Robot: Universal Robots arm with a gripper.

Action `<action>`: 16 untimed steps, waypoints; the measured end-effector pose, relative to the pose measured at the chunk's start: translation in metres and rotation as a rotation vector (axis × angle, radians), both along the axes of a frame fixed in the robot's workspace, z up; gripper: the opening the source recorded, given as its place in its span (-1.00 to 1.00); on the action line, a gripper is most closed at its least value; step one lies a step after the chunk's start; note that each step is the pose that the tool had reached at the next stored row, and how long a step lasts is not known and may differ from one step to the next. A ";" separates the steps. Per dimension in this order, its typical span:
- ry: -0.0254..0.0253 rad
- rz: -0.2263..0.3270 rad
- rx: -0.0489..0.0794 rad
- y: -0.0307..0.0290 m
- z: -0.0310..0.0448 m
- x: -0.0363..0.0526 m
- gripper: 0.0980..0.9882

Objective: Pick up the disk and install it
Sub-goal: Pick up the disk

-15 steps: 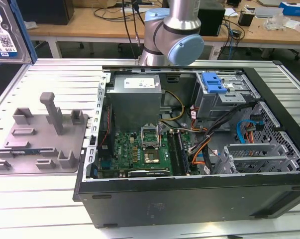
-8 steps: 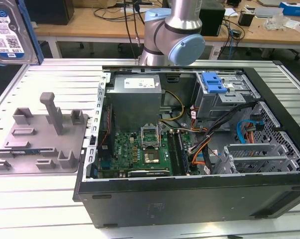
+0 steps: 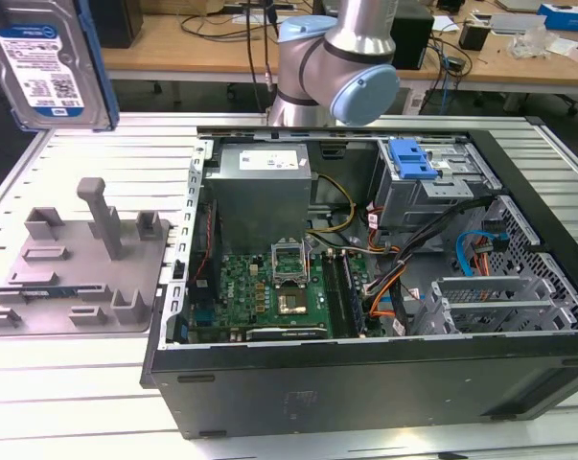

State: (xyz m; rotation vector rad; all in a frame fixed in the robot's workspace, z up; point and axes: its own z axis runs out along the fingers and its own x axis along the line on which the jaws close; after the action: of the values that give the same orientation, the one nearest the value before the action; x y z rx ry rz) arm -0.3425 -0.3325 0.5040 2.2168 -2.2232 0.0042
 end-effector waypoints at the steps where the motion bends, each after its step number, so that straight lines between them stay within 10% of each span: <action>1: 0.0001 0.000 0.000 -0.0013 0.0000 0.0044 -0.40; 16: -0.0001 0.000 0.000 -0.0349 0.0000 0.1001 -0.40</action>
State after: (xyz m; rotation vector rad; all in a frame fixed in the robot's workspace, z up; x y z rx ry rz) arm -0.2424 -0.3674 0.5039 2.2170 -2.2231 0.0043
